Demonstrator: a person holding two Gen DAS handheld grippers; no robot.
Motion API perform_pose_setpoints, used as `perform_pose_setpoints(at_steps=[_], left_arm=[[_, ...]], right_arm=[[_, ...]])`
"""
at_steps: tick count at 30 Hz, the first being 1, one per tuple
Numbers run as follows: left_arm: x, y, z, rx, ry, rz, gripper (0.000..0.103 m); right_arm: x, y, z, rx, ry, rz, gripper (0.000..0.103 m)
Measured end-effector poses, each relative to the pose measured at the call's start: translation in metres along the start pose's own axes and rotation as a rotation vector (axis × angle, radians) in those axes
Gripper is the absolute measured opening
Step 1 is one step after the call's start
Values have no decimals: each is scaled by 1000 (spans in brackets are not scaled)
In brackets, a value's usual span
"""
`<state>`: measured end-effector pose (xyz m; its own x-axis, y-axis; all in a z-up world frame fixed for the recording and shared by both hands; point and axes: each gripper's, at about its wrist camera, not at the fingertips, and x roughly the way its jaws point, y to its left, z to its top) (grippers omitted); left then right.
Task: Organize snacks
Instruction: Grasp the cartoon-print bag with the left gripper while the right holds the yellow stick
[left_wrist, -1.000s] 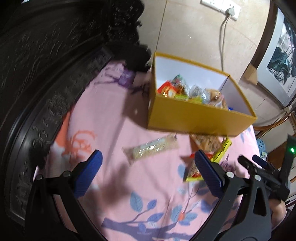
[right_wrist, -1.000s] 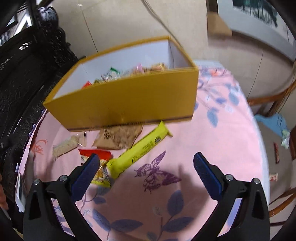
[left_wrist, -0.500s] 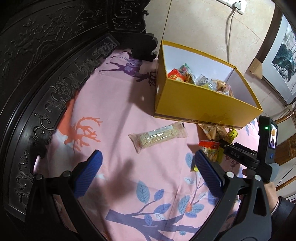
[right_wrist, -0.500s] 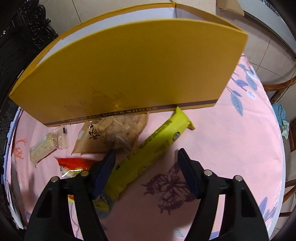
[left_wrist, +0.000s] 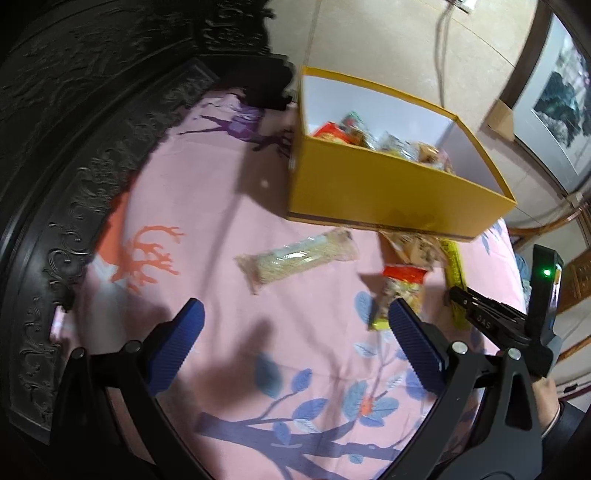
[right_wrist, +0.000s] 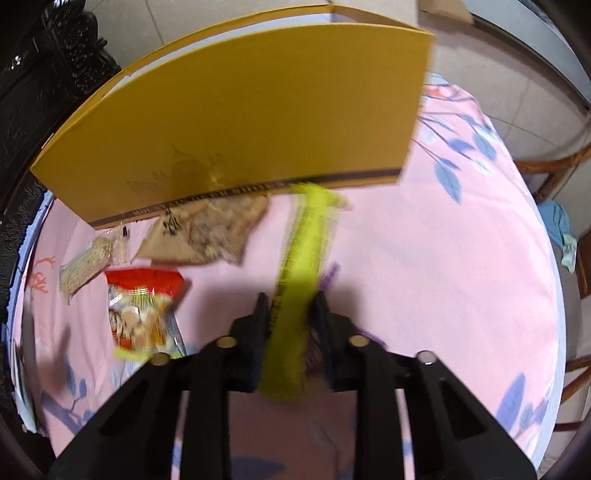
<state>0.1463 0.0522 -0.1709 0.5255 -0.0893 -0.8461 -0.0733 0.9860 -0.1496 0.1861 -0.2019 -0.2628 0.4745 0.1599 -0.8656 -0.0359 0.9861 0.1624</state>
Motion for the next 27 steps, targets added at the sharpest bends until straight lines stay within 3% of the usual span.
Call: perform_pose_setpoints(at_steps=[8, 14, 22, 25, 27], left_arm=[[23, -50, -6, 113, 48, -49, 101], [61, -74, -2, 69, 116, -75, 101], [102, -110, -3, 113, 152, -22, 101], [120, -112, -6, 108, 194, -8, 91], [129, -112, -8, 107, 212, 12, 77]], right_arm=[[-19, -13, -16, -21, -2, 16, 21], [-29, -24, -12, 18, -15, 56, 21], [-44, -36, -18, 72, -33, 93, 21], [-45, -39, -19, 89, -40, 102, 21], [-45, -39, -18, 88, -47, 103, 21]])
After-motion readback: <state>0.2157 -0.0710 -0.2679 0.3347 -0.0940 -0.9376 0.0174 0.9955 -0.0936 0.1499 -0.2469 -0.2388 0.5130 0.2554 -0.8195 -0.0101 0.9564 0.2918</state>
